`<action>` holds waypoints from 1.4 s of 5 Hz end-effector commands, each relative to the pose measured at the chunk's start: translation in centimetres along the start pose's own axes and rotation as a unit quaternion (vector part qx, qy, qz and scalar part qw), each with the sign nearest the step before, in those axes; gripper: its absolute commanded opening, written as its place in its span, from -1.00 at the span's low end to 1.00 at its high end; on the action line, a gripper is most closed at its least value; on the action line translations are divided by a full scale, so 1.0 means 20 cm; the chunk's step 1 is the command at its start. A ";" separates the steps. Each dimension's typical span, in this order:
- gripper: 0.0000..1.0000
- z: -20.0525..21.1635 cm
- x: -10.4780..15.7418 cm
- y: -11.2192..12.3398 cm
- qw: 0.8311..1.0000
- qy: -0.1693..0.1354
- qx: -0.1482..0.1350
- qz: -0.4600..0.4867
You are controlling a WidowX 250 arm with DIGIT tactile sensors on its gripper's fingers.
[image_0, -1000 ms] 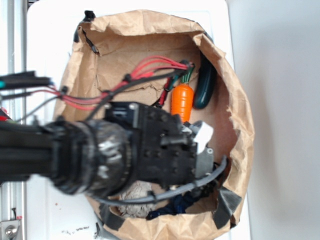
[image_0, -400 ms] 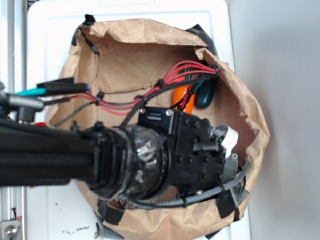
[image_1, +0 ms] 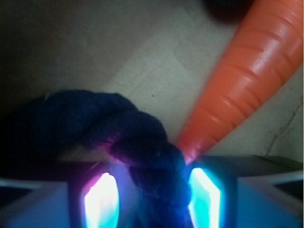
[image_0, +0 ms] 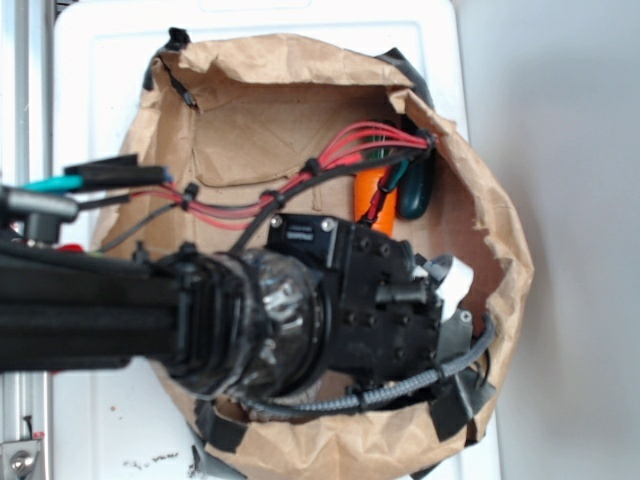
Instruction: Grab the blue rope.
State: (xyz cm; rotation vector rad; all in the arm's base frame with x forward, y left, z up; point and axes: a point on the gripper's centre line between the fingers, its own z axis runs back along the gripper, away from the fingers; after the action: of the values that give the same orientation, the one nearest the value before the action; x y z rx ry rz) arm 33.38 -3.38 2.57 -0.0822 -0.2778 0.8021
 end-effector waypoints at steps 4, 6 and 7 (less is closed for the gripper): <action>-1.00 0.40 0.34 0.08 0.998 0.010 -0.061 -0.031; -1.00 0.67 0.43 0.19 0.992 0.002 -0.052 -0.116; -1.00 0.77 0.36 0.23 0.987 0.007 -0.075 -0.141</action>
State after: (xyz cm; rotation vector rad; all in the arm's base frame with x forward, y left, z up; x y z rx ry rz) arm 30.45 3.51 15.67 -0.1781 -0.2430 0.5211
